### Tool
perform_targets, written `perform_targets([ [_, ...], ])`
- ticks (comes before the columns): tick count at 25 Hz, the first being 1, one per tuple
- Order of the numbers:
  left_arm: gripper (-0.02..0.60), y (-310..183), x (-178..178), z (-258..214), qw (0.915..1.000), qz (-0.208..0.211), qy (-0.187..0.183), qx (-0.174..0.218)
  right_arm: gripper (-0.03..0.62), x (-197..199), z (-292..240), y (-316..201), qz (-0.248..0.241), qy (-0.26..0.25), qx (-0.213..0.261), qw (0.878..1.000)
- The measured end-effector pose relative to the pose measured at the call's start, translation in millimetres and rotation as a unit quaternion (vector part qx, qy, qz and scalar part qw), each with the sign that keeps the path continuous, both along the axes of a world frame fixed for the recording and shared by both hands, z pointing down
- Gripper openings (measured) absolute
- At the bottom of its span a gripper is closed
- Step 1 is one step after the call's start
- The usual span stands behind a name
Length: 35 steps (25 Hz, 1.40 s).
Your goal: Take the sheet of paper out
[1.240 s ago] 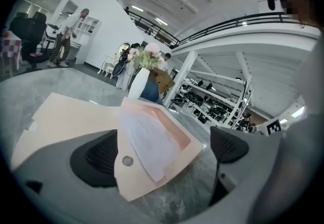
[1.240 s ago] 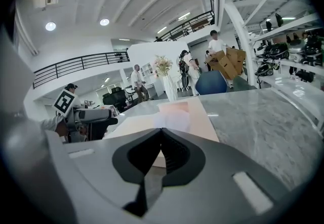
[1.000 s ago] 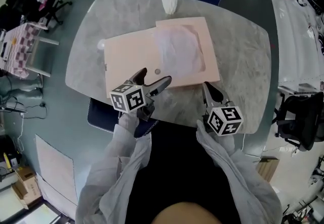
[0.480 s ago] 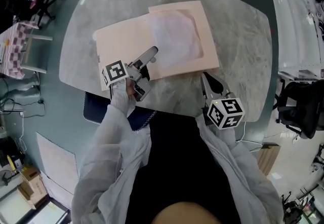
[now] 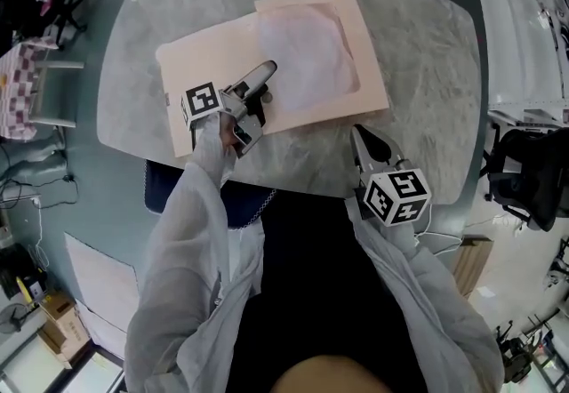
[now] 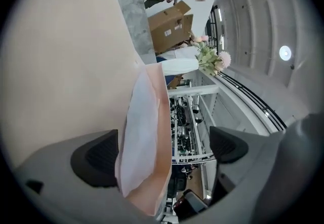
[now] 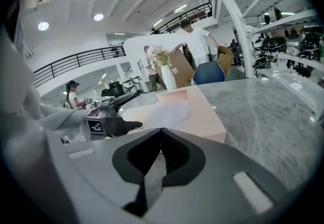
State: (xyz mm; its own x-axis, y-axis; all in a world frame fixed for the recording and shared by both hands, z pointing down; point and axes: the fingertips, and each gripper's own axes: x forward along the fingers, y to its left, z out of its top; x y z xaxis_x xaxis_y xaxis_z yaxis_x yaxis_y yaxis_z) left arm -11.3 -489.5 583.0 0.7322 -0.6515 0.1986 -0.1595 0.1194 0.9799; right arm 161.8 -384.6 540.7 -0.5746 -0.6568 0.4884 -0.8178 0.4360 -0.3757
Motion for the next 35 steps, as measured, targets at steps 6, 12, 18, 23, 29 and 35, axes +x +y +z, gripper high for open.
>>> perform_targets([
  [6, 0.518, -4, 8, 6, 0.9996, 0.026, 0.008, 0.000, 0.011, -7, 3, -3, -0.001, 0.001, -0.005, 1.000],
  [12, 0.462, -7, 12, 14, 0.9994, 0.028, 0.022, 0.001, 0.011, -6, 5, -4, 0.003, 0.002, -0.005, 1.000],
  [18, 0.450, -13, 19, 10, 0.9990, 0.033, 0.031, 0.002, 0.011, -1, 4, -3, 0.010, 0.005, -0.007, 1.000],
  [23, 0.330, -15, 20, 26, 0.9991, 0.037, 0.020, -0.004, 0.011, 0, 4, 0, 0.012, 0.005, -0.008, 1.000],
  [29, 0.226, -18, 33, 30, 0.9969, 0.077, -0.011, 0.009, 0.011, 4, 10, 0, 0.008, 0.004, -0.011, 1.000],
  [35, 0.001, -14, 34, 45, 0.9921, 0.103, -0.072, 0.009, 0.011, 5, 11, 2, 0.010, 0.002, -0.011, 1.000],
])
